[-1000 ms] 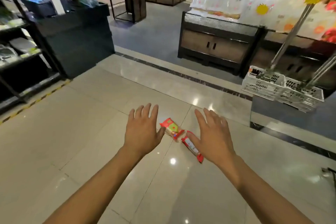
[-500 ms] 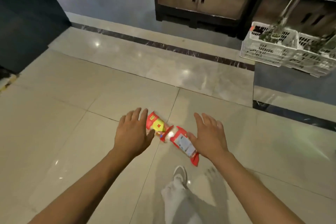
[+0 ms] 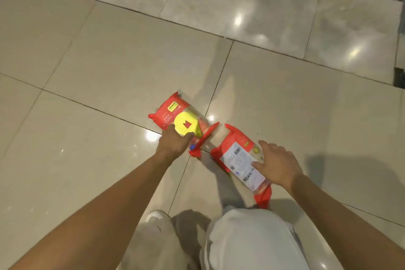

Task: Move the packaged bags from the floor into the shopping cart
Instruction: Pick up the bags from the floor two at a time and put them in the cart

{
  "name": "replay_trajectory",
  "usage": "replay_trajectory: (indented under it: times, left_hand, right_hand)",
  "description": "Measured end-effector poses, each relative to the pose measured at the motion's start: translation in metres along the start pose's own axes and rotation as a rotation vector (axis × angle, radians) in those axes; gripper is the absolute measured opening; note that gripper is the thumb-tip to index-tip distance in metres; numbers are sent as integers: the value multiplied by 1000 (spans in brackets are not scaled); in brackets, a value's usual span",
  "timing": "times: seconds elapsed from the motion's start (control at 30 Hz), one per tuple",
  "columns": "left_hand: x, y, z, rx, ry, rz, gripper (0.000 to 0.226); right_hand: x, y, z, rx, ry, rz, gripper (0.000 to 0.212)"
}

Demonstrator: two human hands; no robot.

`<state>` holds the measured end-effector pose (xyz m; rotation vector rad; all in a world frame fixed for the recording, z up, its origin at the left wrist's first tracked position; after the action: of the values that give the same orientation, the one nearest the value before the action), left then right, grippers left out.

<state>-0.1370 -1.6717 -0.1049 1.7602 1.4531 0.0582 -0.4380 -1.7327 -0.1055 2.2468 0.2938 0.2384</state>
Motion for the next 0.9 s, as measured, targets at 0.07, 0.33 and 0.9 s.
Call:
replay_trajectory:
  times: [0.07, 0.33, 0.9]
  left_hand:
    - [29, -37, 47, 2, 101, -259, 61]
    - [101, -100, 163, -187, 429, -843, 89]
    - [3, 288, -218, -422, -7, -837, 82]
  right_hand:
    - [-16, -44, 45, 44, -36, 109, 76]
    - [-56, -136, 138, 201, -106, 740, 79]
    - [85, 275, -169, -380, 5, 1017, 51]
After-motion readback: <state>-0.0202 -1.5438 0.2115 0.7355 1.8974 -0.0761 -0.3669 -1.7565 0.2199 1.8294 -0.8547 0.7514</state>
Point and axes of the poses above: each hand's wrist, its own z-axis towards the middle knuckle, its own y-axis out of the back of the hand, x = y × z, the point moved 6 cm from there along z, towards the middle knuckle, and after that the axes turned 4 degrees about -x, right-handed, at the moved point
